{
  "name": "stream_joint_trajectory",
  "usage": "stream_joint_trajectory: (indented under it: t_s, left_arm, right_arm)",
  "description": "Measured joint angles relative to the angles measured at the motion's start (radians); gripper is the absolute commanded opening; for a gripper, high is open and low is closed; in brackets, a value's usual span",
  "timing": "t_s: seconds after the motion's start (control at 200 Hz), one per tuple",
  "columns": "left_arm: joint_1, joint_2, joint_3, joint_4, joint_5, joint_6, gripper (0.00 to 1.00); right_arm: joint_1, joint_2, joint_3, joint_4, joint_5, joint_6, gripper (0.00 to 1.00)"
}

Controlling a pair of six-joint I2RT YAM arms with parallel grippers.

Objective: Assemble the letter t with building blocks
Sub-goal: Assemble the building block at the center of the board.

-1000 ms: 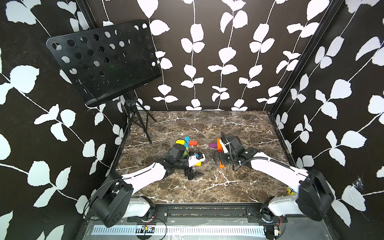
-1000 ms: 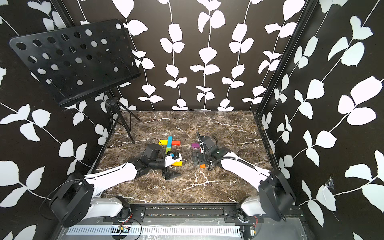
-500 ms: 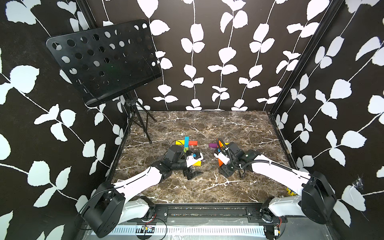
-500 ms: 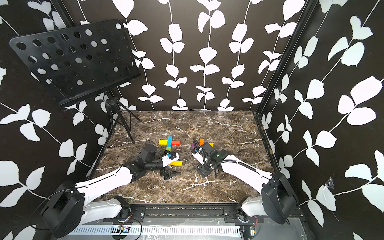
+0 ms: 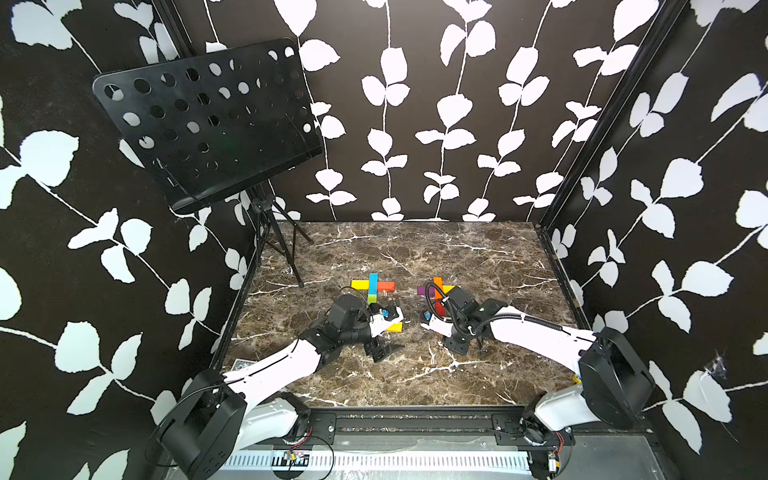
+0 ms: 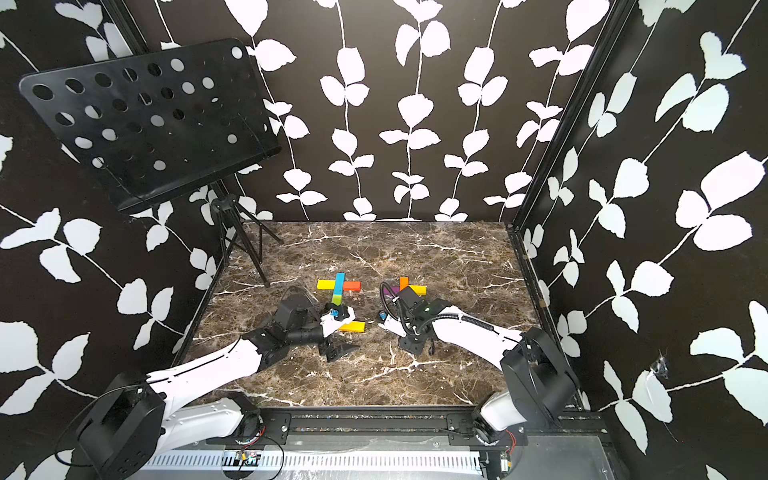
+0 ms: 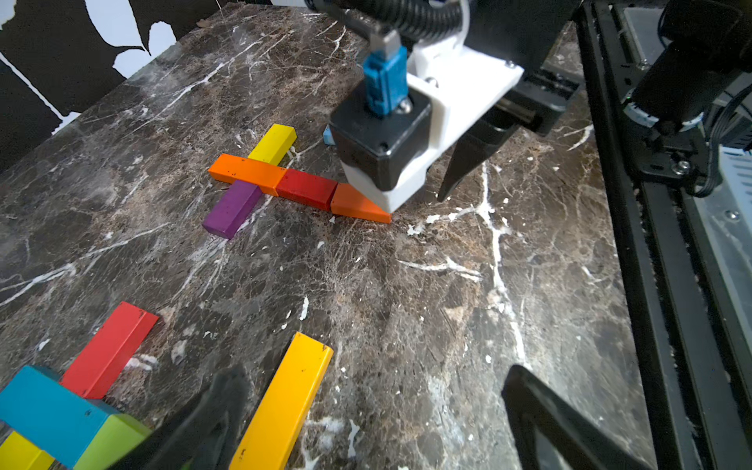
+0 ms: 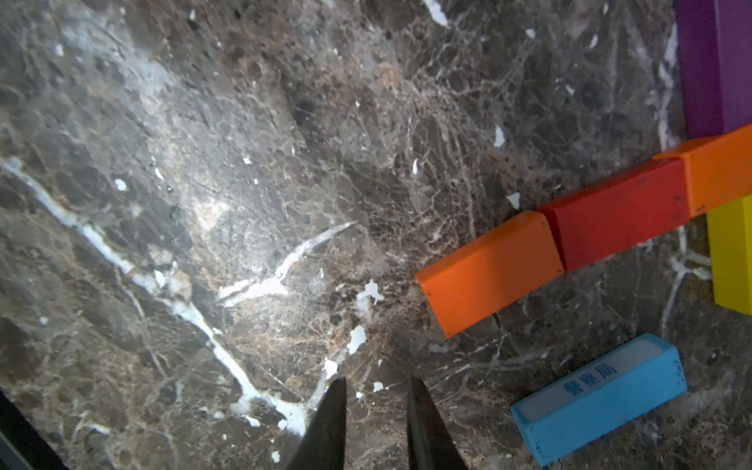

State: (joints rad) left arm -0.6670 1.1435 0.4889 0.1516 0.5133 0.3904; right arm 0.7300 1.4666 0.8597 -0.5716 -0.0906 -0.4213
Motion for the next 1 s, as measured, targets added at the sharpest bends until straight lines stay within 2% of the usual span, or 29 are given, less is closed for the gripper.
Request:
stream_joint_trajectory:
  t_s: [0.455,1.0]
  left_arm:
    - [0.0,-0.011,-0.008,0.004,-0.017,0.003,0.99]
    - [0.0,-0.011,-0.014,0.004,-0.024,0.003,0.99]
  right_arm:
    - [-0.004,0.091,-0.009,0.069,-0.031,-0.06,0.27]
    - [-0.005,0.117,-0.009,0.093,-0.043,-0.081,0.32]
